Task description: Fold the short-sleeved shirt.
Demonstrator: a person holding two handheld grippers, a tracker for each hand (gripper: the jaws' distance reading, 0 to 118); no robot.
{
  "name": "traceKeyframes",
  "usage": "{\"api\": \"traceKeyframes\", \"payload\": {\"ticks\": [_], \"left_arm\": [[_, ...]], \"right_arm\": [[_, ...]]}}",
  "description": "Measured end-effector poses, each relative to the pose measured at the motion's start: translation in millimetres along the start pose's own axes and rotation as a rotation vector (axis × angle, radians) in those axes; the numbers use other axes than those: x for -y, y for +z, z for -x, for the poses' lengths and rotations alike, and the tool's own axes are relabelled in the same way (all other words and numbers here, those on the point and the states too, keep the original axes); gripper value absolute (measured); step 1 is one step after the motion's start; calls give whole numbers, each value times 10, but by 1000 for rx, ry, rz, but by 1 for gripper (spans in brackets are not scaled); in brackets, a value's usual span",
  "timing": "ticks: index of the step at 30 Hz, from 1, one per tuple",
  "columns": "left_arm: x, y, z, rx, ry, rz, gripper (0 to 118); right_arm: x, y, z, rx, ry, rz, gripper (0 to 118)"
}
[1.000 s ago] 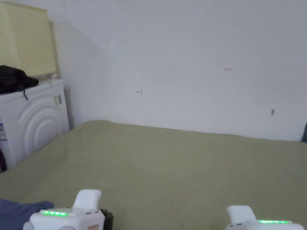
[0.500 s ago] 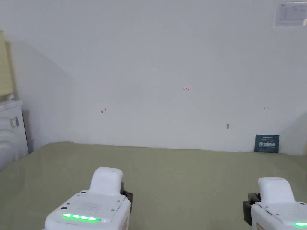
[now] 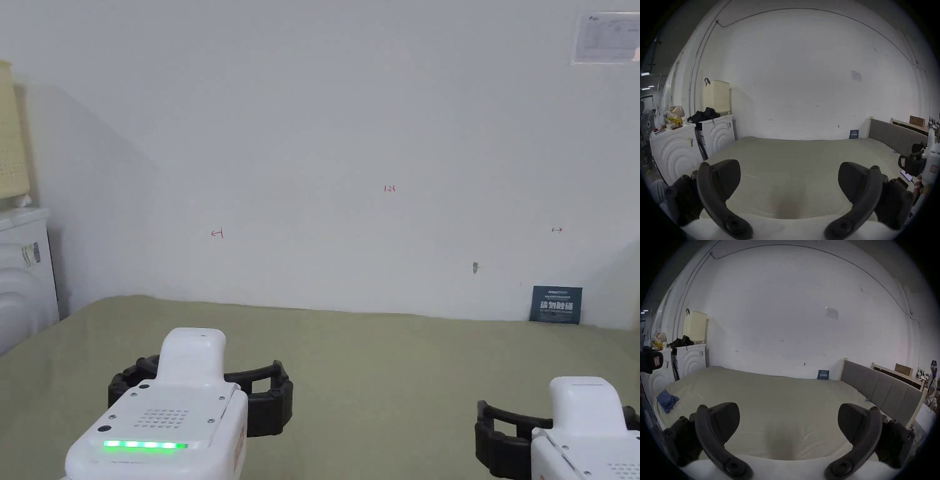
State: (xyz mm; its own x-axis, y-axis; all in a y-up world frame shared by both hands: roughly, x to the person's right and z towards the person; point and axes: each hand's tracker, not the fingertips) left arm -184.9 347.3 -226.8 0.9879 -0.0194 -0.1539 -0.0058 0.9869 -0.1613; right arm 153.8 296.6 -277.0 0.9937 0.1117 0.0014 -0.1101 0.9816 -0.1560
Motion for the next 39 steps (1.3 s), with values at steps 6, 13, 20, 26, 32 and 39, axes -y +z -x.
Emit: {"api": "traceKeyframes", "payload": {"ticks": [6, 13, 20, 26, 32, 39], "left_arm": [[111, -10, -16, -29, -34, -15, 118], [206, -29, 12, -26, -15, -6, 118], [226, -26, -33, -21, -14, -11, 118], [278, -41, -13, -20, -2, -11, 118], [288, -19, -25, -25, -7, -18, 118], [324, -21, 19, -32, 0, -18, 118]], "right_arm": [[18, 12, 52, 9, -2, -29, 118], [19, -17, 44, 17, -28, -28, 118], [8, 2, 41, 7, -55, -44, 118], [-28, 61, 120, 15, -54, -88, 118], [-56, 47, 112, 36, -82, -102, 118], [-62, 36, 47, 16, -140, -91, 118]]}}
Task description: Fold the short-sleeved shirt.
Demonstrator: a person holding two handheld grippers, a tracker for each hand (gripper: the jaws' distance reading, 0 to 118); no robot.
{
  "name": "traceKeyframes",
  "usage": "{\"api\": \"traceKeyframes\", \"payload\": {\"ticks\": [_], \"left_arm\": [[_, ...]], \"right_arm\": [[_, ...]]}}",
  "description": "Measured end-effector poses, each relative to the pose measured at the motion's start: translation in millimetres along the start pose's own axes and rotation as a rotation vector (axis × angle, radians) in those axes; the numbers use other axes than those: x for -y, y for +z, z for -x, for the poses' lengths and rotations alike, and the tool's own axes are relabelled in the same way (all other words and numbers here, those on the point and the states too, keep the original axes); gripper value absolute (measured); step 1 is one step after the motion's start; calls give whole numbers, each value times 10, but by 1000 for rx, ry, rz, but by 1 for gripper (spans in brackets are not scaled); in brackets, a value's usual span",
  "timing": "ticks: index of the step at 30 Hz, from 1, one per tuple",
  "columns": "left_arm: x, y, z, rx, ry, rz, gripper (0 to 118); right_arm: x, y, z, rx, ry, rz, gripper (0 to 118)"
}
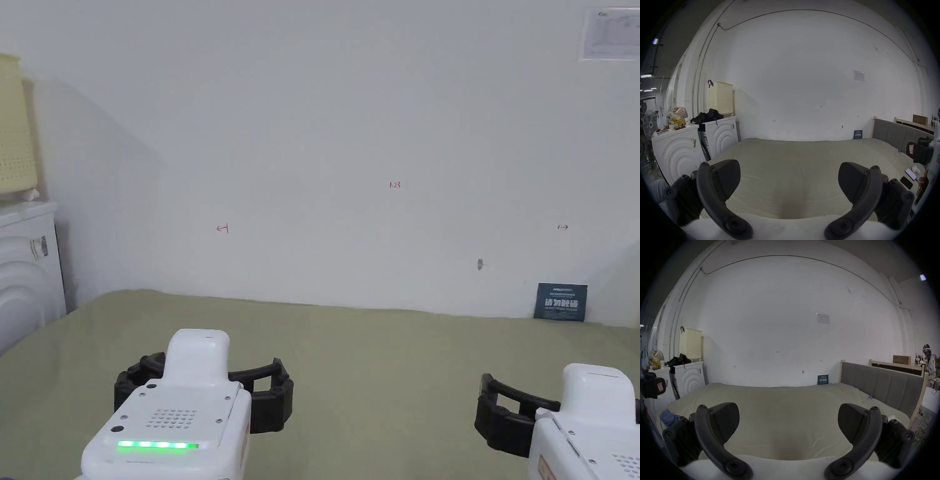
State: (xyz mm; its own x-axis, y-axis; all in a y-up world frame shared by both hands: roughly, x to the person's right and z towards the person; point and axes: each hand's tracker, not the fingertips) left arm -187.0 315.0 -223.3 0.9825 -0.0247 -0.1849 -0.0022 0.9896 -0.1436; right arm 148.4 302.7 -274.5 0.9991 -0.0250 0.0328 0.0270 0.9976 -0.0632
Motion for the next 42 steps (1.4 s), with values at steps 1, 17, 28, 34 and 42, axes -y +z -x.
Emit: {"api": "traceKeyframes", "payload": {"ticks": [1, 17, 28, 34, 42], "left_arm": [[4, 1, -3, 1, 0, 2, 118], [2, -11, 21, -2, -6, -3, 118], [26, -62, -11, 4, -11, 11, 118], [36, -80, -14, 8, -7, 23, 118], [14, -82, -4, 6, -5, 19, 118]], "right_arm": [[3, -2, -3, 0, -2, 1, 118], [45, -32, 23, -23, 19, 12, 118], [25, -70, 6, -44, 33, 25, 118], [55, -93, 29, -86, 48, 59, 118], [61, -111, 11, -89, 28, 69, 118]]}}
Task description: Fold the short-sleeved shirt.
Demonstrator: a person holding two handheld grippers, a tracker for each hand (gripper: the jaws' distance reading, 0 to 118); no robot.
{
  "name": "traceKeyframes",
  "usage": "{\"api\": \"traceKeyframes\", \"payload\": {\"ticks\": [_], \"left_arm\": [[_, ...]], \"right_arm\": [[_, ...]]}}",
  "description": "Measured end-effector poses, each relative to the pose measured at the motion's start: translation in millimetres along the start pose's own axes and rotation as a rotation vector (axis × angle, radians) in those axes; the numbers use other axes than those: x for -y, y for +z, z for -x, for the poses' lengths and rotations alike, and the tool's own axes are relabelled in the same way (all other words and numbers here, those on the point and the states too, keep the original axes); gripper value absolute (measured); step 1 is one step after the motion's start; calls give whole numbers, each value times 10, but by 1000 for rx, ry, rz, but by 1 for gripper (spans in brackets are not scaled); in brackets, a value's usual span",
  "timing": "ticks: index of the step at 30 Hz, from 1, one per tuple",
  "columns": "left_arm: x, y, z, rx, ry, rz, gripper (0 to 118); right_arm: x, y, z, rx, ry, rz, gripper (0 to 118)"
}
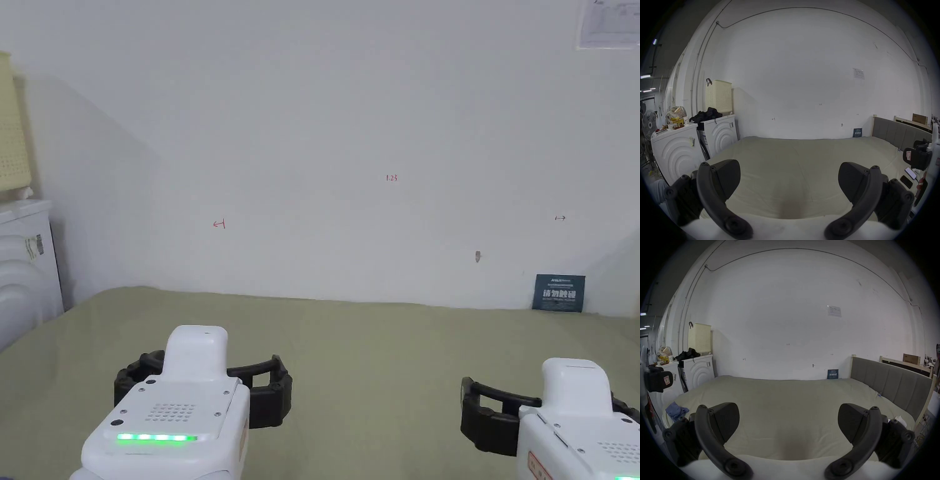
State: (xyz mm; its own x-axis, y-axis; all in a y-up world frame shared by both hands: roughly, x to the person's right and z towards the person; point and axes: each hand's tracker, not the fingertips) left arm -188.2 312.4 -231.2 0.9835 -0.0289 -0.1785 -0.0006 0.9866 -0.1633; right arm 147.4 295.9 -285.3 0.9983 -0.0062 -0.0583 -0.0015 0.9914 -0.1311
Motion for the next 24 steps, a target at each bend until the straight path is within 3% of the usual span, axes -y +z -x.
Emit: {"api": "traceKeyframes", "payload": {"ticks": [10, 19, 24], "left_arm": [[10, -20, 8, 0, -3, 9, 118], [43, -56, -18, 2, -5, 34, 118], [40, -70, -20, 8, 4, 41, 118]], "right_arm": [[-4, -55, -96, 47, -42, 73, 118], [17, -123, -204, 32, -92, 137, 118], [-29, -135, -175, 38, -81, 150, 118]]}}
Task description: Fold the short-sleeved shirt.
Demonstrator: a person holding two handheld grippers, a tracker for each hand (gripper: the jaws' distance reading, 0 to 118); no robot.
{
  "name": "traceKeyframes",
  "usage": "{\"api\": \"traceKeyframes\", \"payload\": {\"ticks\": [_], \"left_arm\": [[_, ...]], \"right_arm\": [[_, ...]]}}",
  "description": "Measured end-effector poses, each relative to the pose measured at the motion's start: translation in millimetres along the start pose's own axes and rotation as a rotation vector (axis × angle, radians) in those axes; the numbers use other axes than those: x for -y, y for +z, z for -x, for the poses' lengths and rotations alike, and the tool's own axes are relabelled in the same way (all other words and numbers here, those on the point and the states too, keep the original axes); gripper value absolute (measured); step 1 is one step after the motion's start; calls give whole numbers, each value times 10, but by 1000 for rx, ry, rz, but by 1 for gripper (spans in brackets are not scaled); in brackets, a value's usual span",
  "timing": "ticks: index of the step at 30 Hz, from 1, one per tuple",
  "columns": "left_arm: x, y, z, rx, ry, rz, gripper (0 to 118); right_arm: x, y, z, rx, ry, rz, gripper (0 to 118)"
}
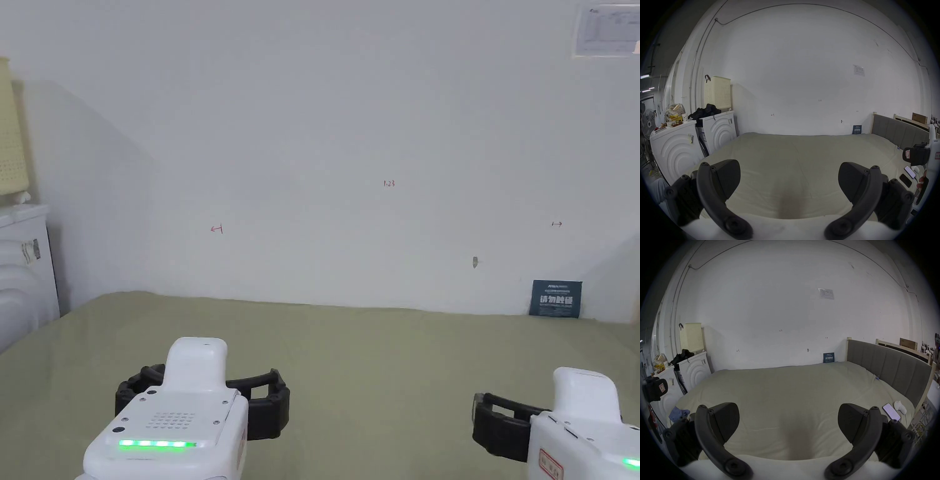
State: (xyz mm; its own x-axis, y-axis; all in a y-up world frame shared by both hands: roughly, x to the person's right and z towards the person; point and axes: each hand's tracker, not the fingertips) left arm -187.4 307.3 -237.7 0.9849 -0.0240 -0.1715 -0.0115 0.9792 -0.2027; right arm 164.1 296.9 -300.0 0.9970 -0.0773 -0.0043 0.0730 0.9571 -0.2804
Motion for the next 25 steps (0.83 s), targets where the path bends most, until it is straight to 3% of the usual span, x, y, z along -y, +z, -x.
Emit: {"api": "traceKeyframes", "payload": {"ticks": [12, 19, 25], "left_arm": [[26, 11, -6, 7, -6, 12, 118], [18, 11, -4, 10, -1, 9, 118], [10, 24, -17, 21, 4, 4, 118]], "right_arm": [[-15, -12, 77, -47, 27, 61, 118], [15, 122, 97, -103, 14, -20, 118], [5, 136, 127, -32, 5, -52, 118]]}}
